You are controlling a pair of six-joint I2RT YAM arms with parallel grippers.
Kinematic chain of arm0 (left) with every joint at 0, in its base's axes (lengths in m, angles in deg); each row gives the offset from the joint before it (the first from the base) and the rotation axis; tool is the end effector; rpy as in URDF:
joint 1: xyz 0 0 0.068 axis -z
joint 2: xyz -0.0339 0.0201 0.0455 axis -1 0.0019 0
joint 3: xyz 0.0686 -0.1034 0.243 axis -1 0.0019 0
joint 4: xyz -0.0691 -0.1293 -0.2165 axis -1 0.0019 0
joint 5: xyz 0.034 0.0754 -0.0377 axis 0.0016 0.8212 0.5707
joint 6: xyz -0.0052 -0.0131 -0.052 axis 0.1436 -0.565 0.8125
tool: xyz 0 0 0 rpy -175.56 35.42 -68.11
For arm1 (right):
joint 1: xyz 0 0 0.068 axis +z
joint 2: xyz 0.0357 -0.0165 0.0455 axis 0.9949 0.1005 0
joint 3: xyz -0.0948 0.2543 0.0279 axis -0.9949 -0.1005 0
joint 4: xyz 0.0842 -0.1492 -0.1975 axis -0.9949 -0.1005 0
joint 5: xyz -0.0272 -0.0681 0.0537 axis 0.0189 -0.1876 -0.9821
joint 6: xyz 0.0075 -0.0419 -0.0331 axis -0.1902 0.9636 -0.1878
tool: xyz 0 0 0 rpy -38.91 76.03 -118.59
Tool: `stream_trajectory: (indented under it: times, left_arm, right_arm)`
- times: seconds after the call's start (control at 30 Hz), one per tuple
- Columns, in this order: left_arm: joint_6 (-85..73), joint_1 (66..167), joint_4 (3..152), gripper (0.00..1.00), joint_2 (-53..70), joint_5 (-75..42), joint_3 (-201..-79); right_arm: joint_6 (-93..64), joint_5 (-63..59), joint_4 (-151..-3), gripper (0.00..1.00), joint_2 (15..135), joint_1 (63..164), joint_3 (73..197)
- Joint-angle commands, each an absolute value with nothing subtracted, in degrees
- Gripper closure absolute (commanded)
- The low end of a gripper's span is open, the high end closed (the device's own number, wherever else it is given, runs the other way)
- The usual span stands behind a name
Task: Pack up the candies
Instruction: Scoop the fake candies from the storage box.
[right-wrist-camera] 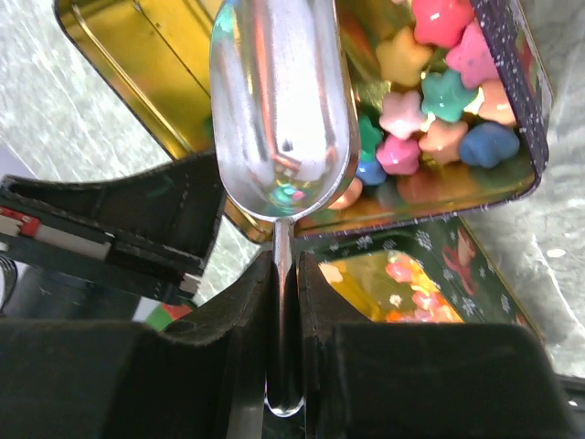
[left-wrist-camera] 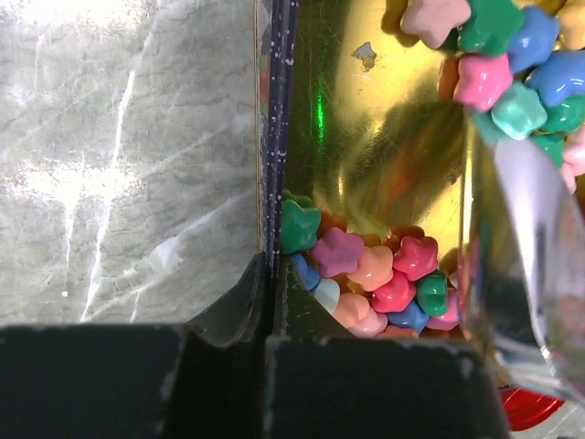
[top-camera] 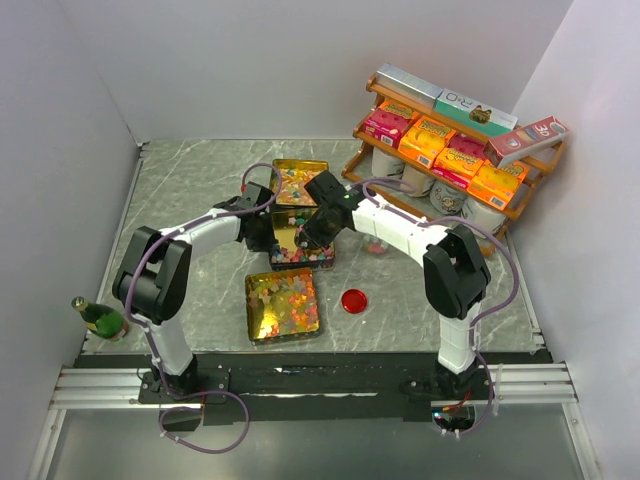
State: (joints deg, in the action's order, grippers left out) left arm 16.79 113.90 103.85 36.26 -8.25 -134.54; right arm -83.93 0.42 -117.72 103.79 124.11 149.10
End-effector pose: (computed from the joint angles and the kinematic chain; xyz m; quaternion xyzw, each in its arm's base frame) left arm 0.3352 -0.1491 0.1780 -0.0908 0.9634 -0.1233 0.2202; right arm 0.3147 0.2668 0.2382 0.2908 0.9238 0.2301 0.0953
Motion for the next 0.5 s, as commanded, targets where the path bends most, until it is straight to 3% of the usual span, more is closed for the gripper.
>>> stream_trajectory:
  times: [0.0,0.47]
  left_arm:
    - [16.31,113.44,106.43,0.99,37.79,-8.5,-134.46]
    - [15.6,114.41,106.78,0.99,38.4,-6.57,-134.46]
  right_arm:
    - [-86.26,7.15,-123.27,1.0,106.16,123.35,149.13]
    - [-90.73,9.07,-124.58,1.0,107.04,121.41,146.75]
